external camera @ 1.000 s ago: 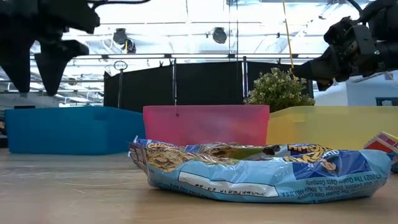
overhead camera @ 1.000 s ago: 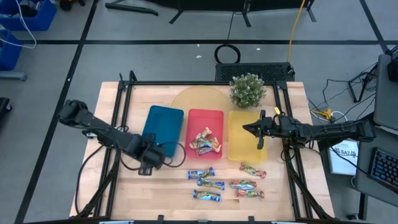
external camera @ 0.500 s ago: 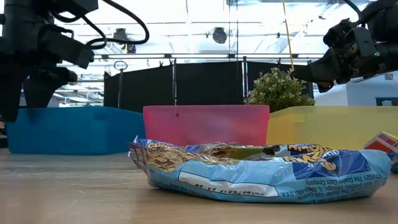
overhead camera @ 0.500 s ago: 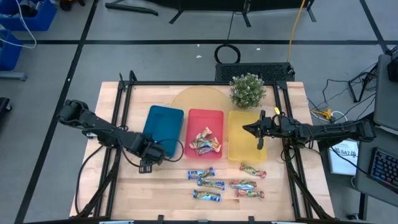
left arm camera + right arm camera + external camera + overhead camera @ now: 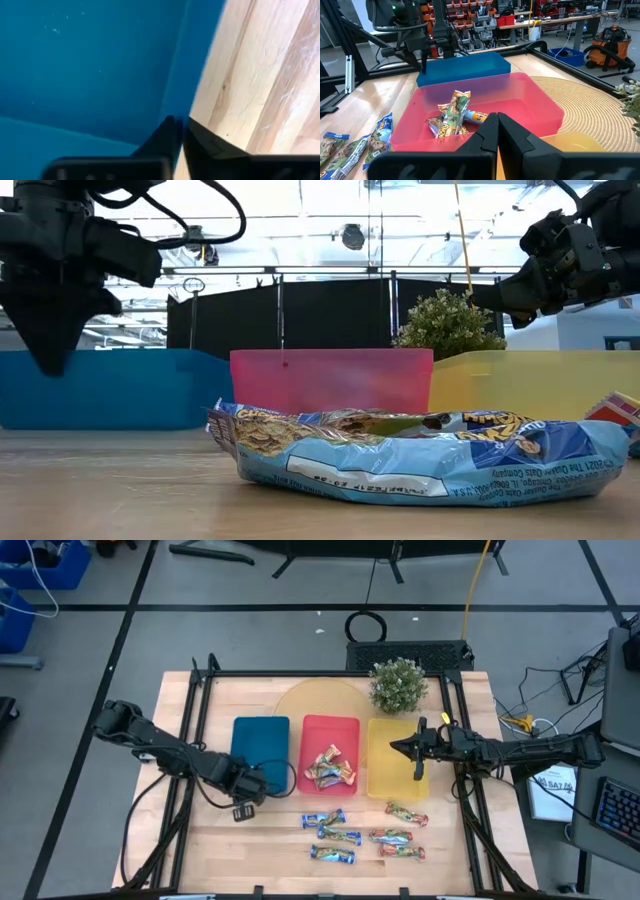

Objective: Pick and place Granola Bars by type
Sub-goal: Adjust the blue bin

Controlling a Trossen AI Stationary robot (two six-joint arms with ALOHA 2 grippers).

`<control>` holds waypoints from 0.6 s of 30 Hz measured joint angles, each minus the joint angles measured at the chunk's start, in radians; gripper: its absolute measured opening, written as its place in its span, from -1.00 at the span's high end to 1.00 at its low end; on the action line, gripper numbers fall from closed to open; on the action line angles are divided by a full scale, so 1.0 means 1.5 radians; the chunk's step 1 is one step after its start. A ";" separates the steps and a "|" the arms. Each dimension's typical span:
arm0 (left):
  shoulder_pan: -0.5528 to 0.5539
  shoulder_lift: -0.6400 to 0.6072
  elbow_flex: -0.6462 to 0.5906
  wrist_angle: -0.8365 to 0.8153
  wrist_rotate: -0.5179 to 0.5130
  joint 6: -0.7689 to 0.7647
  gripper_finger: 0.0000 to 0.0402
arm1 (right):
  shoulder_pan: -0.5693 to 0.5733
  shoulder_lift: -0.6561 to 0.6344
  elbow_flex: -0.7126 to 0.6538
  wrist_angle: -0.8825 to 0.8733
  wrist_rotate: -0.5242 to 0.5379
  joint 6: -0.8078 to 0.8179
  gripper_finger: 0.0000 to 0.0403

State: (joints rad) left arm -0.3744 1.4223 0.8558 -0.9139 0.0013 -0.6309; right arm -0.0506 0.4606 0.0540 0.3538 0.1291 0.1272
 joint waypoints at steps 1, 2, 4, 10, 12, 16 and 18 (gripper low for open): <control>0.000 0.000 0.000 0.000 0.000 0.002 0.92 | 0.000 0.000 0.000 0.000 0.000 0.000 1.00; -0.001 0.000 0.000 0.000 -0.001 0.001 0.95 | 0.000 0.000 0.000 0.000 0.000 0.000 1.00; 0.000 0.000 0.000 -0.001 0.002 -0.004 0.93 | 0.000 0.000 0.000 0.000 0.000 0.000 1.00; -0.001 0.000 0.000 0.000 0.011 0.026 0.85 | 0.000 0.000 0.000 0.000 0.000 0.000 1.00; -0.009 0.000 0.000 -0.001 0.009 0.054 0.84 | 0.000 0.000 0.000 0.000 0.000 0.000 1.00; -0.023 0.000 0.000 -0.003 0.011 0.080 0.87 | 0.000 0.000 0.000 0.000 0.000 0.000 1.00; -0.030 0.000 0.000 -0.009 0.010 0.083 0.93 | 0.000 0.000 0.000 0.000 0.000 0.000 1.00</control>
State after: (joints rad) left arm -0.4199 1.4223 0.8555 -0.9280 0.0159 -0.5063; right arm -0.0509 0.4606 0.0540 0.3538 0.1291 0.1272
